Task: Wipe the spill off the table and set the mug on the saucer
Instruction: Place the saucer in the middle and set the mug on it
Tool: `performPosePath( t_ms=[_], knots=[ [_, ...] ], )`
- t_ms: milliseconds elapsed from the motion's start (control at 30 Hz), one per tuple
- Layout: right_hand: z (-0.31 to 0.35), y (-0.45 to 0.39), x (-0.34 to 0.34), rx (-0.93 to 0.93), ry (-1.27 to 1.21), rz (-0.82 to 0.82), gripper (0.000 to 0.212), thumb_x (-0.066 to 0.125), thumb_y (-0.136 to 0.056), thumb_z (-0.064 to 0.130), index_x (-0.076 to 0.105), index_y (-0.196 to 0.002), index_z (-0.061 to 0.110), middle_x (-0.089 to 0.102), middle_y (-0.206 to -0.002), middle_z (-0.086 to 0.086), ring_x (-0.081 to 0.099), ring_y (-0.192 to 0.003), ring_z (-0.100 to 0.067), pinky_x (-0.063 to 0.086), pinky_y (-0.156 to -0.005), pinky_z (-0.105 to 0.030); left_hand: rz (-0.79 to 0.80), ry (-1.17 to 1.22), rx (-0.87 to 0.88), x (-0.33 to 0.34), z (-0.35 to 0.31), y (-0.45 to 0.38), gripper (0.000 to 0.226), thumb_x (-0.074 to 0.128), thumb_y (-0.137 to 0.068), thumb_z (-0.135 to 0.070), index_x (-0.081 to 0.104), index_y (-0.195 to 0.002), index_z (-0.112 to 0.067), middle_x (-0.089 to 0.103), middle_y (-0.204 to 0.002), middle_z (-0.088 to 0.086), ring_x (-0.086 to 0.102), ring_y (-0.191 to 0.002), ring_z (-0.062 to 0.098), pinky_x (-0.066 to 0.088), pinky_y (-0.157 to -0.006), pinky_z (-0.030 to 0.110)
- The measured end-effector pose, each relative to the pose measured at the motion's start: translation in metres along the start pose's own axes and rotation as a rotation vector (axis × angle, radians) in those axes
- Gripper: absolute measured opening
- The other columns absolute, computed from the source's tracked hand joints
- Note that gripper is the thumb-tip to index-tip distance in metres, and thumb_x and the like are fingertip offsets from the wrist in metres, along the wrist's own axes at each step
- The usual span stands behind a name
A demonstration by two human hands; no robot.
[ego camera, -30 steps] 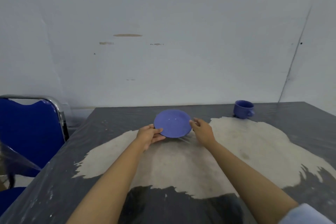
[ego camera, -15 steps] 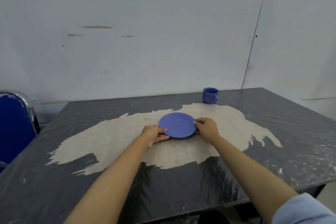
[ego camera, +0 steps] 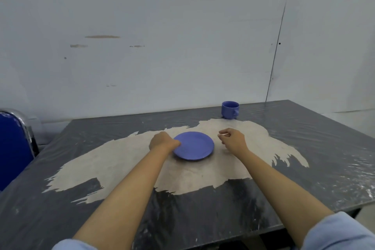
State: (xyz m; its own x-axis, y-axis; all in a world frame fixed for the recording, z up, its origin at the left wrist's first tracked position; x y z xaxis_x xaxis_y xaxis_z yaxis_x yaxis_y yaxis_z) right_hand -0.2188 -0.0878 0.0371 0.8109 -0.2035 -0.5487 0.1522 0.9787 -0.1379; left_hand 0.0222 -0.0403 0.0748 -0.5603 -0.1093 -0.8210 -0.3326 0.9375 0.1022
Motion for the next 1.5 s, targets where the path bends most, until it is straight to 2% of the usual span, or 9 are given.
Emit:
performPosePath(
  t_ms=[67, 233, 367, 600, 800, 1167, 1267, 1400, 1500],
  knots=[
    [-0.003, -0.008, -0.014, -0.005, -0.01, -0.026, 0.026, 0.062, -0.092, 0.024, 0.069, -0.113, 0.01, 0.072, -0.102, -0.009, 0.067, -0.095, -0.024, 0.054, -0.092, -0.04, -0.087, -0.06, 0.058, -0.004, -0.019, -0.006, 0.032, 0.062, -0.083, -0.033, 0.065, -0.102, -0.009, 0.069, -0.107, 0.009, 0.066, -0.103, 0.029, 0.05, -0.077, 0.032],
    [-0.015, -0.032, -0.047, 0.028, -0.038, -0.071, 0.023, 0.059, -0.093, 0.022, 0.069, -0.108, 0.008, 0.071, -0.092, -0.011, 0.068, -0.087, -0.026, 0.057, -0.082, -0.04, -0.074, 0.133, 0.223, 0.019, -0.079, -0.018, 0.034, 0.057, -0.086, -0.022, 0.067, -0.095, 0.009, 0.069, -0.106, 0.027, 0.066, -0.101, 0.039, 0.053, -0.082, 0.042],
    [-0.027, -0.056, -0.066, 0.082, -0.078, -0.103, 0.022, 0.062, -0.092, 0.025, 0.067, -0.107, 0.009, 0.072, -0.094, -0.01, 0.069, -0.081, -0.022, 0.058, -0.083, -0.042, 0.001, 0.176, 0.314, 0.061, -0.117, -0.026, 0.03, 0.053, -0.088, -0.022, 0.064, -0.108, -0.002, 0.068, -0.113, 0.015, 0.063, -0.103, 0.031, 0.05, -0.084, 0.037],
    [-0.049, -0.101, -0.074, 0.147, -0.104, -0.078, 0.031, 0.059, -0.095, 0.023, 0.061, -0.118, 0.002, 0.069, -0.107, -0.015, 0.066, -0.078, -0.021, 0.054, -0.064, -0.027, 0.037, -0.077, 0.442, 0.134, -0.164, -0.048, 0.065, 0.049, -0.095, -0.042, 0.032, -0.146, -0.006, 0.028, -0.156, 0.016, 0.026, -0.144, 0.031, 0.027, -0.118, 0.042],
    [-0.044, -0.135, -0.058, 0.119, -0.147, 0.007, 0.036, 0.058, -0.096, 0.031, 0.054, -0.123, 0.007, 0.068, -0.111, -0.014, 0.066, -0.074, -0.016, 0.054, -0.061, -0.023, 0.113, -0.21, 0.4, 0.168, -0.171, -0.071, 0.075, 0.029, -0.098, -0.053, 0.008, -0.155, -0.01, 0.001, -0.163, 0.013, 0.0, -0.152, 0.029, 0.003, -0.122, 0.052],
    [-0.049, -0.167, -0.044, 0.17, -0.398, 0.112, 0.031, 0.052, -0.1, 0.026, 0.063, -0.111, -0.001, 0.069, -0.108, -0.016, 0.065, -0.084, -0.021, 0.057, -0.076, -0.033, 0.101, -0.285, 0.423, 0.175, -0.167, -0.077, 0.076, 0.025, -0.097, -0.058, 0.012, -0.154, -0.009, 0.008, -0.163, 0.013, 0.003, -0.151, 0.028, -0.001, -0.121, 0.051],
    [-0.055, -0.16, -0.045, 0.17, -0.468, 0.087, 0.029, 0.051, -0.101, 0.022, 0.062, -0.112, -0.003, 0.068, -0.11, -0.021, 0.067, -0.094, -0.028, 0.056, -0.092, -0.042, 0.068, -0.22, 0.439, 0.166, -0.166, -0.076, 0.069, 0.03, -0.096, -0.057, 0.03, -0.147, -0.01, 0.028, -0.156, 0.013, 0.022, -0.146, 0.028, 0.014, -0.12, 0.047],
    [-0.053, -0.141, -0.055, 0.111, -0.479, 0.094, 0.026, 0.049, -0.101, 0.019, 0.063, -0.108, -0.002, 0.07, -0.107, -0.023, 0.07, -0.095, -0.029, 0.058, -0.089, -0.04, -0.005, -0.123, 0.49, 0.139, -0.156, -0.079, 0.056, 0.039, -0.097, -0.05, 0.048, -0.133, -0.008, 0.05, -0.139, 0.013, 0.044, -0.129, 0.027, 0.036, -0.109, 0.04],
    [-0.04, -0.122, -0.065, 0.071, -0.506, 0.169, 0.028, 0.049, -0.101, 0.02, 0.062, -0.11, -0.002, 0.07, -0.107, -0.023, 0.071, -0.099, -0.032, 0.058, -0.089, -0.039, -0.039, -0.06, 0.474, 0.111, -0.136, -0.082, 0.056, 0.039, -0.098, -0.048, 0.051, -0.13, -0.005, 0.052, -0.134, 0.015, 0.047, -0.125, 0.028, 0.041, -0.105, 0.04]
  ],
)
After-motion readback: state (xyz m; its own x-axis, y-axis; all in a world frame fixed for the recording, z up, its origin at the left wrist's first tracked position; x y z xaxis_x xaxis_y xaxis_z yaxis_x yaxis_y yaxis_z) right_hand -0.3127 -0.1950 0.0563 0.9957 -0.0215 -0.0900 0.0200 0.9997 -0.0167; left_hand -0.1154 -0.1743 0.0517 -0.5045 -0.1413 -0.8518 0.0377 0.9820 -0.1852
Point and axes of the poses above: each hand's wrist, its own y-axis away from the middle knuckle, its own x-axis out of the palm, z = x × y, the point moved 1 cm from there along -y, towards the middle knuckle
